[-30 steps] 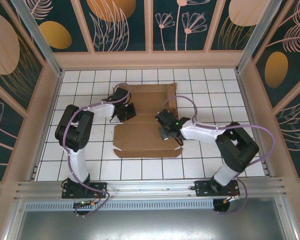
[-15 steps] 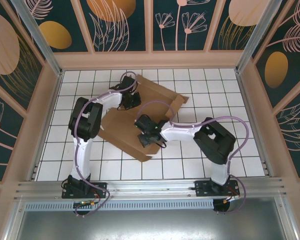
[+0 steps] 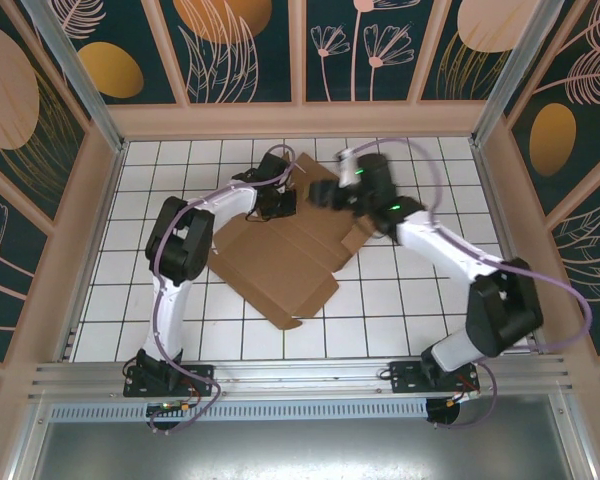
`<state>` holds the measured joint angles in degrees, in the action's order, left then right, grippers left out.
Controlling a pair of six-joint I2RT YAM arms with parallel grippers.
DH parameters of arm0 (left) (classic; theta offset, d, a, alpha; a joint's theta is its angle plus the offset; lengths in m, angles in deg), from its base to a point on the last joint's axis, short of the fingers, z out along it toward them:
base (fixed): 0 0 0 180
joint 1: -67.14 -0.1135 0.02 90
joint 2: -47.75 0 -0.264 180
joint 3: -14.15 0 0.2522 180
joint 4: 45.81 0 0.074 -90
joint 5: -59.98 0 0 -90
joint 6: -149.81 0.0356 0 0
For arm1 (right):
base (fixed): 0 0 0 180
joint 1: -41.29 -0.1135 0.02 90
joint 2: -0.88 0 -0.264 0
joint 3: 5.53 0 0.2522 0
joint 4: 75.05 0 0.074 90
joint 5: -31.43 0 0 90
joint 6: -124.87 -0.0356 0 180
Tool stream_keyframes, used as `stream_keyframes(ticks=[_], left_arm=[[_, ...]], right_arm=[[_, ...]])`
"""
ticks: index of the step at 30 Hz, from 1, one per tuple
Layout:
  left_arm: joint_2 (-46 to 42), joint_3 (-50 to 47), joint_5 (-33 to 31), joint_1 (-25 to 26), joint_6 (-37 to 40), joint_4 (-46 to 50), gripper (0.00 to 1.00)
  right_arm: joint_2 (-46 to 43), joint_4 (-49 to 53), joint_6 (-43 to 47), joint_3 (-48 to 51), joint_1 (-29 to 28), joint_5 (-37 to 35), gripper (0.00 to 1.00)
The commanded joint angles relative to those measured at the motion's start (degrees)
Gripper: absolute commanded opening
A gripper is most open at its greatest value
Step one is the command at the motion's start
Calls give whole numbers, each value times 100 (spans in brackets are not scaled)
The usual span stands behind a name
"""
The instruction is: Fold the paper box
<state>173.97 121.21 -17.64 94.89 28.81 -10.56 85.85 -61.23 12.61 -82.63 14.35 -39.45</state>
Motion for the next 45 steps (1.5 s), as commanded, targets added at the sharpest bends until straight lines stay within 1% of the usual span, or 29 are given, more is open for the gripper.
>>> stream_keyframes(ticks=[1, 3, 5, 6, 8, 11, 14, 15, 17, 20, 23, 29, 31, 35, 38, 41, 44, 45], left_arm=[[-883, -240, -21, -19, 157, -140, 3], [-1154, -516, 138, -19, -16, -323, 5], [-1277, -830, 354, -24, -286, -486, 5], [-1323, -1032, 514, -19, -423, -601, 4], [-1411, -1462, 755, -27, -709, -885, 3], [-1426, -1948, 856, -24, -935, -1124, 1], [-1431, -2312, 868, -24, -1101, -1283, 0], [-1437, -2428, 897, -25, -1157, -1346, 0], [-1452, -2596, 863, -24, -1206, -1392, 0], [-1409, -2752, 798, -23, -1276, -1418, 0], [-1258, -2757, 832, -16, -1325, -1420, 0], [-1091, -2685, 775, -100, -1256, -1311, 0], [-1073, -2695, 783, -161, -1251, -1306, 0], [-1064, -2711, 815, -270, -1261, -1322, 0], [-1037, -2685, 806, -287, -1255, -1306, 0], [-1031, -2681, 801, -311, -1235, -1288, 0], [-1076, -2710, 773, -331, -1229, -1280, 0], [-1098, -2711, 758, -331, -1220, -1267, 0]], right_arm=[[-14, -26, -347, 307, 789, 34, 62], [221, 261, -27, 109, 1119, -336, 63], [821, 684, 478, -407, 1288, -418, 65], [1186, 928, 694, -771, 1318, -564, 67], [1818, 1229, 1127, -1338, 1330, -576, 70], [2623, 1552, 1623, -2118, 1331, -628, 74], [3150, 1613, 1999, -2614, 1356, -310, 76], [3377, 1740, 2051, -2871, 1398, -121, 77], [3783, 2069, 2177, -3387, 1496, 521, 77], [4348, 2627, 2395, -4091, 1571, 849, 77], [4624, 2652, 2359, -4199, 1697, 1420, 76], [4959, 2621, 2333, -4087, 1836, 1710, 74], [4975, 2564, 2332, -3968, 1850, 2003, 71], [4990, 2515, 2332, -3846, 1835, 2789, 61], [4988, 2534, 2314, -3882, 1818, 2748, 46], [4959, 2535, 2306, -3849, 1816, 2698, 33], [4767, 2398, 2312, -3686, 1790, 2364, 20], [4671, 2324, 2321, -3604, 1775, 2238, 18]])
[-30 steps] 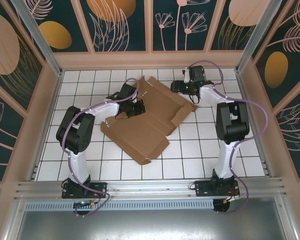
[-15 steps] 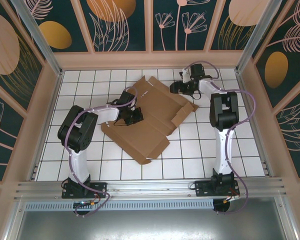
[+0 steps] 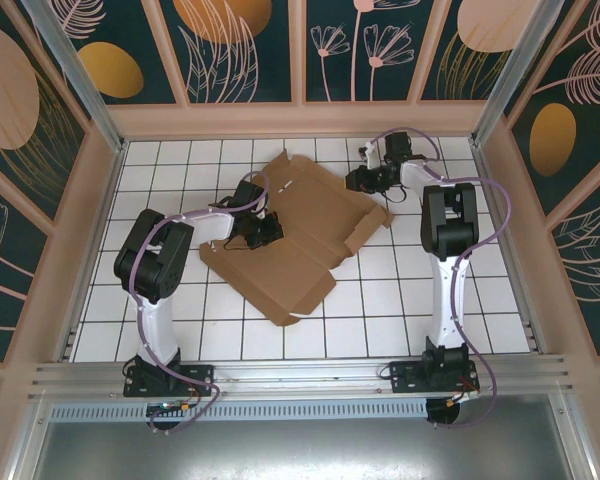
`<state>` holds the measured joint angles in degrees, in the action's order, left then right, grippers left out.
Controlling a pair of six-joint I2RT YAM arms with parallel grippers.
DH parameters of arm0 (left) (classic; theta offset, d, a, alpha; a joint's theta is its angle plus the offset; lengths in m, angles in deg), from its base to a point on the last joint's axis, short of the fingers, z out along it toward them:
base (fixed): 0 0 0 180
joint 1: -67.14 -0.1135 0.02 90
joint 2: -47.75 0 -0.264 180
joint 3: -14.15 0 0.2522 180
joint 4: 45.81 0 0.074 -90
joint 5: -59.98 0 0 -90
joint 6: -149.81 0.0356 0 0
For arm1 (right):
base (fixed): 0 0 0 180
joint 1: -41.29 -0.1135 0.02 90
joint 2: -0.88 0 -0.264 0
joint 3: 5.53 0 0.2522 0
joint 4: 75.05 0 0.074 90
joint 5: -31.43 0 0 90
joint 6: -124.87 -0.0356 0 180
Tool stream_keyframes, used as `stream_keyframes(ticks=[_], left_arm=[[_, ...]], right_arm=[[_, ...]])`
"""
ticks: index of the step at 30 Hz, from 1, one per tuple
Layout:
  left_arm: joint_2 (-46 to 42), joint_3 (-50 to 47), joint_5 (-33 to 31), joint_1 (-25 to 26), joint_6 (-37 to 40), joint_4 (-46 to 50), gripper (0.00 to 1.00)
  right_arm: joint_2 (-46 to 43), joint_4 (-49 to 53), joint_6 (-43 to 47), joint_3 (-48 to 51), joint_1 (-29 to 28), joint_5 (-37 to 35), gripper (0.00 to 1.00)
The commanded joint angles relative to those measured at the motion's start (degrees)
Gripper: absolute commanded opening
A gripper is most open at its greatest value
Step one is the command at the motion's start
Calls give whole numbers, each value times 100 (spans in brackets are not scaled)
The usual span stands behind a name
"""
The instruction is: Fold the paper box
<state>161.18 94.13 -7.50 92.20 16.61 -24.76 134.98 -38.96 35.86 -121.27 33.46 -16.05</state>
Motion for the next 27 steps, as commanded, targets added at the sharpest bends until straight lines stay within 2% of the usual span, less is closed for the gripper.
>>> stream_keyframes(ticks=[1, 6, 11, 15, 19, 21, 27], left_arm=[[165, -3, -272, -69, 13, 174, 0], [-42, 113, -460, -80, 128, 369, 0], [-463, 460, -701, -81, 291, 710, 3], [-778, 906, -739, -89, 315, 905, 19], [-936, 1477, -476, -89, 80, 859, 46], [-926, 1798, -336, -89, -67, 812, 55], [-375, 2889, 114, -93, -515, 823, 65]], right_arm=[[-325, 52, 21, 317, -152, -240, 15], [-847, -253, 192, 652, -264, -1044, 1], [-1537, -526, 511, 940, -534, -1926, 0], [-1986, -543, 768, 944, -854, -2558, 0], [-2320, -517, 1119, 976, -1256, -3308, 0], [-2449, -538, 1237, 1012, -1439, -3630, 0], [-2755, -752, 1482, 1186, -1926, -4312, 0]])
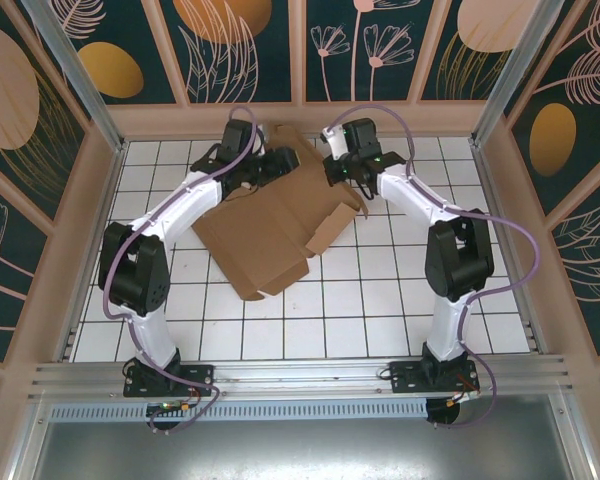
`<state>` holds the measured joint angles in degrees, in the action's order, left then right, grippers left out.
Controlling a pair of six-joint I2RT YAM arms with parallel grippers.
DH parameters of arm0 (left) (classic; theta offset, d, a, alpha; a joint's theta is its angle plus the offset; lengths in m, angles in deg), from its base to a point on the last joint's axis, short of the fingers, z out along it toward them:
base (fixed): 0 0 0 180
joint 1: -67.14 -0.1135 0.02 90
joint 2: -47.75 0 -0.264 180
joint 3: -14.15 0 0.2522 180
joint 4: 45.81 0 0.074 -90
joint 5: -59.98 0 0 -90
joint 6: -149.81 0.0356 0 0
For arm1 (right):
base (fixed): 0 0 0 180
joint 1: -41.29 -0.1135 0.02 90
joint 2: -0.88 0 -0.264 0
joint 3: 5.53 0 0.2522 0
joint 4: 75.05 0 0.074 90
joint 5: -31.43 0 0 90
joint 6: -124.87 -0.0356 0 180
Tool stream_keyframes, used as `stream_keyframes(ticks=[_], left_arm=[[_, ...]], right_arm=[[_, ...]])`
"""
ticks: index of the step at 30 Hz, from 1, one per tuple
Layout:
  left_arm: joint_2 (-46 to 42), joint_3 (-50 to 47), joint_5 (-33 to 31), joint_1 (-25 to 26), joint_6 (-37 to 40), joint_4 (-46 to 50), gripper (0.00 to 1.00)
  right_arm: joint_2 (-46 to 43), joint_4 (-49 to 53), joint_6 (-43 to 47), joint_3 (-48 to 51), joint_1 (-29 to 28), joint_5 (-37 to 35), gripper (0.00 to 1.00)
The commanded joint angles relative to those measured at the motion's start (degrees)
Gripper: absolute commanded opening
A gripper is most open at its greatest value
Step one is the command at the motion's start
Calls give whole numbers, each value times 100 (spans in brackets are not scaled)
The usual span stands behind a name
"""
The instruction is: Fold the paper box
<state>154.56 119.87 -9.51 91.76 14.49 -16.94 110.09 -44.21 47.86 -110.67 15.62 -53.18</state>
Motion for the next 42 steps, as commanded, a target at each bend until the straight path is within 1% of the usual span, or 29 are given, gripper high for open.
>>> stream_keyframes(ticks=[1, 4, 7, 12, 15, 18, 21, 24, 32, 37, 41, 42], left_arm=[[380, 434, 380, -45, -377, -11, 66], [704, 912, 375, -45, -486, 131, 67], [977, 1314, 349, -44, -564, 349, 67], [1343, 1835, 181, -46, -588, 812, 67], [1445, 1926, 174, -94, -751, 809, 68], [1401, 1768, 285, -150, -980, 494, 67], [1452, 1825, 298, -173, -1016, 453, 65], [1516, 1860, 356, -176, -1023, 434, 57], [1536, 1670, 408, -206, -994, 285, 24], [1504, 1532, 510, -242, -996, 110, 8], [1399, 1268, 633, -290, -1071, -188, 2], [1364, 1197, 660, -313, -1095, -253, 1]], right_arm=[[-307, -271, 338, 154, -235, -824, 0], [-359, -351, 469, 173, -445, -1166, 0], [-380, -361, 514, 129, -535, -1366, 0], [-423, -398, 688, 85, -859, -1707, 0], [-460, -445, 744, 96, -970, -1802, 0], [-496, -494, 782, 119, -1035, -1894, 0], [-575, -616, 874, 216, -1139, -1986, 0], [-602, -687, 941, 247, -1209, -2067, 0], [-575, -734, 1072, 269, -1331, -2205, 0], [-603, -697, 1165, 269, -1406, -2213, 1], [-849, -636, 1125, 268, -1509, -2035, 26], [-933, -644, 1071, 294, -1522, -1951, 30]])
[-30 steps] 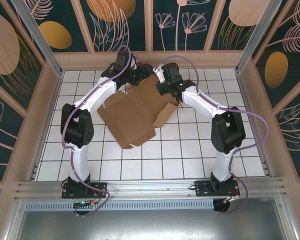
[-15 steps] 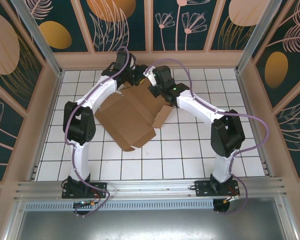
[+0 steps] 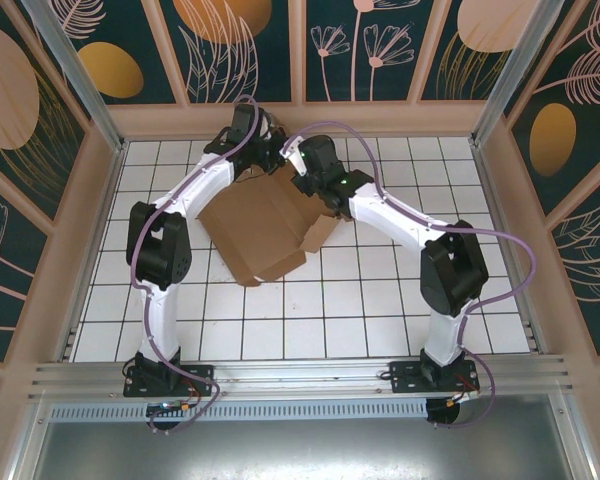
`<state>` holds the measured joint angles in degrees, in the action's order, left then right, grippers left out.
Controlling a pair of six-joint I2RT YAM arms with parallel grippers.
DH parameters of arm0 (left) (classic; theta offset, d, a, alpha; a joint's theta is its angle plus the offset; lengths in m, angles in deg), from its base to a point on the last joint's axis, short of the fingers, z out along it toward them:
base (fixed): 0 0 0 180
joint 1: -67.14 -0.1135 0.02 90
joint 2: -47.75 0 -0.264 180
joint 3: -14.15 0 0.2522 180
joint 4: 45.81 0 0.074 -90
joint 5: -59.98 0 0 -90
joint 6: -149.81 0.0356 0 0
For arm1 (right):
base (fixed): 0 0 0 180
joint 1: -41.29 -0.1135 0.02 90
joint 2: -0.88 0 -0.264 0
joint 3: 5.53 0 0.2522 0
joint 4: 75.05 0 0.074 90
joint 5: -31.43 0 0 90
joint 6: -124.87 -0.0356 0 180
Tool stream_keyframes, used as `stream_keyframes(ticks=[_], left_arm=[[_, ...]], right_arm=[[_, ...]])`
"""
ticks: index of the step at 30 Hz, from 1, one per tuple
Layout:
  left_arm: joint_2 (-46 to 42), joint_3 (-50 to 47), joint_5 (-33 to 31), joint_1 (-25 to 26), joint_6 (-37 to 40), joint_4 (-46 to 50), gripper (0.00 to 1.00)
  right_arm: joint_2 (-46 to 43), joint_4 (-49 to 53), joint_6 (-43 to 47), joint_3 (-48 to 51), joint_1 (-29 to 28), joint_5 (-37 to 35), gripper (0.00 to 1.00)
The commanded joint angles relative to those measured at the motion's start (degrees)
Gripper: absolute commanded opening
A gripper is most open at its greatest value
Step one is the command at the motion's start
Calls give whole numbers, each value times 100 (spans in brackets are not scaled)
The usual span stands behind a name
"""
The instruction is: Fold the paper box
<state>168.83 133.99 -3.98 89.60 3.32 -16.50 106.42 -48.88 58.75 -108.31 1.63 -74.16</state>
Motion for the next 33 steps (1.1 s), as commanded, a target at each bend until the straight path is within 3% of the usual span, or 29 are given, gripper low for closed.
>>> stream_keyframes(ticks=[1, 5, 9, 13, 22, 28, 33], left_arm=[[-99, -326, 137, -112, -27, -411, 1], [-304, -991, 140, -233, -470, -1089, 0], [-484, -1735, 317, -386, -1146, -2177, 0], [-544, -2057, 411, -433, -1495, -2944, 0], [-497, -2109, 462, -448, -1747, -3304, 0], [-557, -2199, 398, -467, -1784, -3331, 0], [-685, -2405, 317, -579, -1758, -3337, 0]], right_arm=[[-701, -194, -118, 73, -136, 241, 33], [-1145, -174, -652, 229, -201, 973, 34], [-1229, -12, -1382, 501, -428, 1899, 21], [-1145, -284, -1342, 1270, -1345, 1149, 3], [275, -492, -2007, 1451, -2293, 824, 0], [1350, -441, -2238, 887, -2319, 586, 0], [1578, -121, -2245, 933, -2079, 744, 0]])
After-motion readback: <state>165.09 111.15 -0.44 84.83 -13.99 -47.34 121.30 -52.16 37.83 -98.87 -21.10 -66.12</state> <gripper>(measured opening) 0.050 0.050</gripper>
